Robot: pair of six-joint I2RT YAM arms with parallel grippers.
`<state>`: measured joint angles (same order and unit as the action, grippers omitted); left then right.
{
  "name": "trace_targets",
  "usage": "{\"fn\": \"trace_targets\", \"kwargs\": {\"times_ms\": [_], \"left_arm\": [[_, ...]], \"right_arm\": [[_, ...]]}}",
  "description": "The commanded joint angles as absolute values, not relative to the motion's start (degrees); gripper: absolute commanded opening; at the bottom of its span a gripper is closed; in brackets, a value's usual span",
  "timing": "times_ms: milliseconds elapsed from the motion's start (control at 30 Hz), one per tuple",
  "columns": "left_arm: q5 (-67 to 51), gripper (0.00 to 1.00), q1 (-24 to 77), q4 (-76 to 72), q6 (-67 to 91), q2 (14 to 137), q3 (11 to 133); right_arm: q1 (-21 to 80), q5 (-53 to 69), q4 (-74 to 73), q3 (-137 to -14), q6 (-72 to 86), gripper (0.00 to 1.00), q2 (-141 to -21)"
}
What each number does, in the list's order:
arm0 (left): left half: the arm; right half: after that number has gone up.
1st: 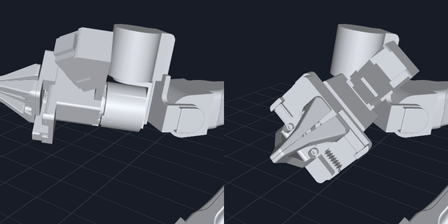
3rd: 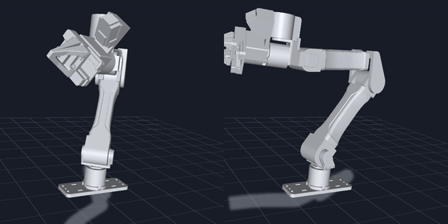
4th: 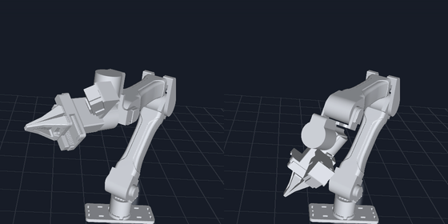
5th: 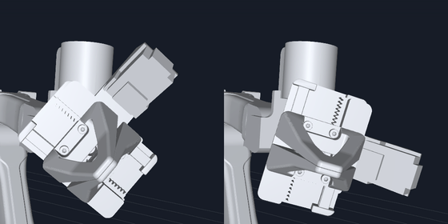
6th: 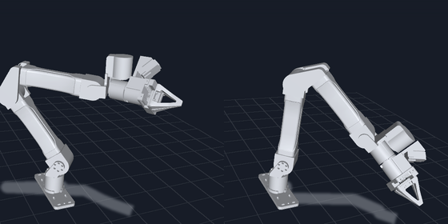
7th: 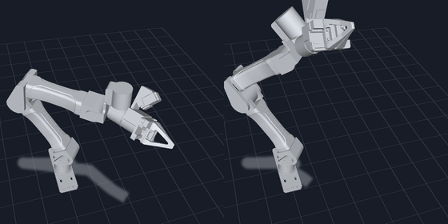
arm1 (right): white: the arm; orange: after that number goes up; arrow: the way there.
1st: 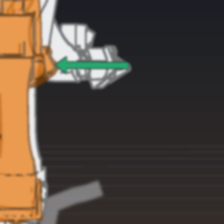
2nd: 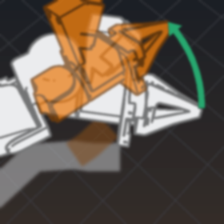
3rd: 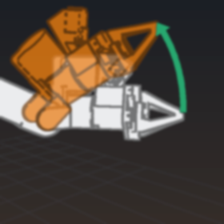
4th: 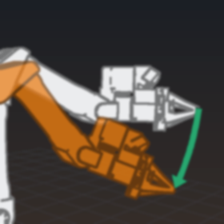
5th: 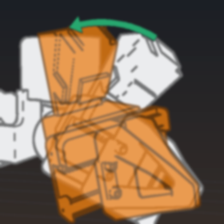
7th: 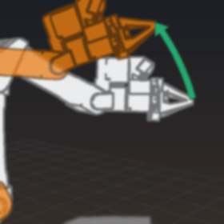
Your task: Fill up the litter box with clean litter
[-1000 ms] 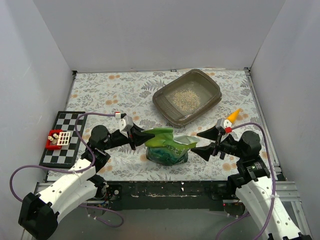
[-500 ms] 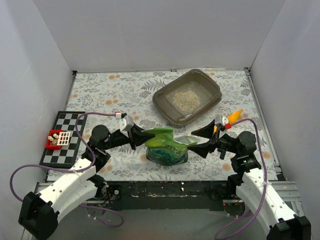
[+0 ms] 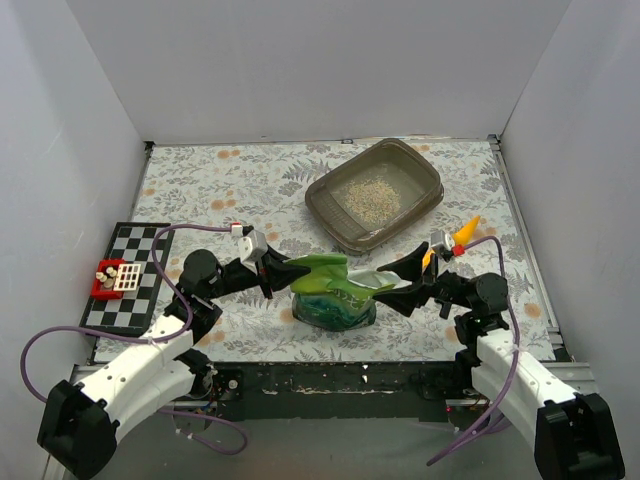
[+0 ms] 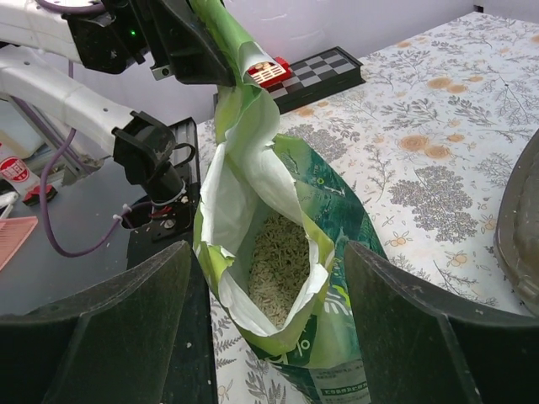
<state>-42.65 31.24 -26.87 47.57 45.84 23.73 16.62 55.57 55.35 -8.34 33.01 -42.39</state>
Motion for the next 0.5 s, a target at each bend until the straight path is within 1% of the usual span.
{"fn": "trace_targets", "kwargs": {"times_ms": [0,100,233,300,467], "left_arm": [[-42.7,0.00,30.8,-28.0,47.6,46.2,22.9],[-43.1,0.00,30.8,-28.6,47.8,46.6,22.9],[-43.2,0.00,30.8,-29.3,48.2,47.1,22.9],[-43.2,0.00,30.8,-29.5,48.1,47.4,23.0],[-43.5,0.00,30.8,-30.4,48.3,48.4,23.4]], "right_arm": [[17.0,55.7,68.3,-7.7,38.0,0.79,-44.3],[17.3,55.2,68.9,-8.2,37.7,0.77,-46.0],[18.1,55.7,72.1,-8.6,39.0,0.69,-49.4],[18.5,56.2,74.1,-8.9,39.6,0.67,-51.6],[19.3,56.3,78.5,-8.4,41.3,0.67,-55.0]]}}
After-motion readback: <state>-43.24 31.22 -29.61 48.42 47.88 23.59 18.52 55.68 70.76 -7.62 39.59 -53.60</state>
